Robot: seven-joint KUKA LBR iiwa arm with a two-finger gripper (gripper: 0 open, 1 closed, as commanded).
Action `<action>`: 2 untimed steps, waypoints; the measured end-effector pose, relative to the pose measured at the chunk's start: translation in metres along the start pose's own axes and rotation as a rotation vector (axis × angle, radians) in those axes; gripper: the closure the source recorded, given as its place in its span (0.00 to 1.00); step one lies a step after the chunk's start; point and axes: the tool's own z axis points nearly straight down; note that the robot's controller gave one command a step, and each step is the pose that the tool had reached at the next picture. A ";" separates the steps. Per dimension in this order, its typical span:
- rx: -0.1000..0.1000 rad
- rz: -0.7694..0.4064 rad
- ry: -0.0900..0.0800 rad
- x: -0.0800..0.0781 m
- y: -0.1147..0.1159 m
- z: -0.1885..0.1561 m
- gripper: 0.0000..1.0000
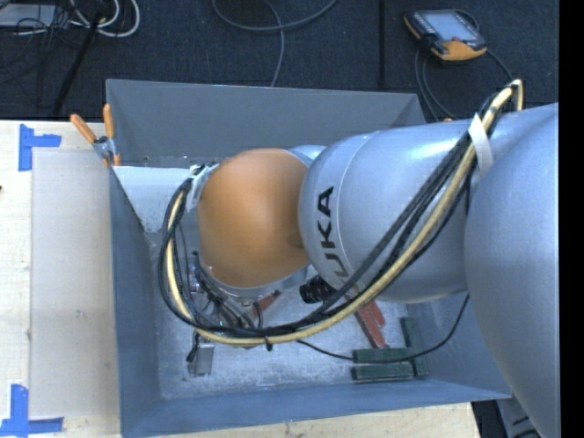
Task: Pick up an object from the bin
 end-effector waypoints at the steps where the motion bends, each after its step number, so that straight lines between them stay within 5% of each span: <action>1: -0.001 0.002 -0.003 0.000 -0.001 -0.002 0.00; 2: 0.000 -0.248 -0.006 -0.006 -0.005 -0.030 0.00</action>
Offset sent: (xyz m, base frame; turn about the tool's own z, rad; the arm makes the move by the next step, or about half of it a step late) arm 0.0141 -0.0138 0.0690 -0.5923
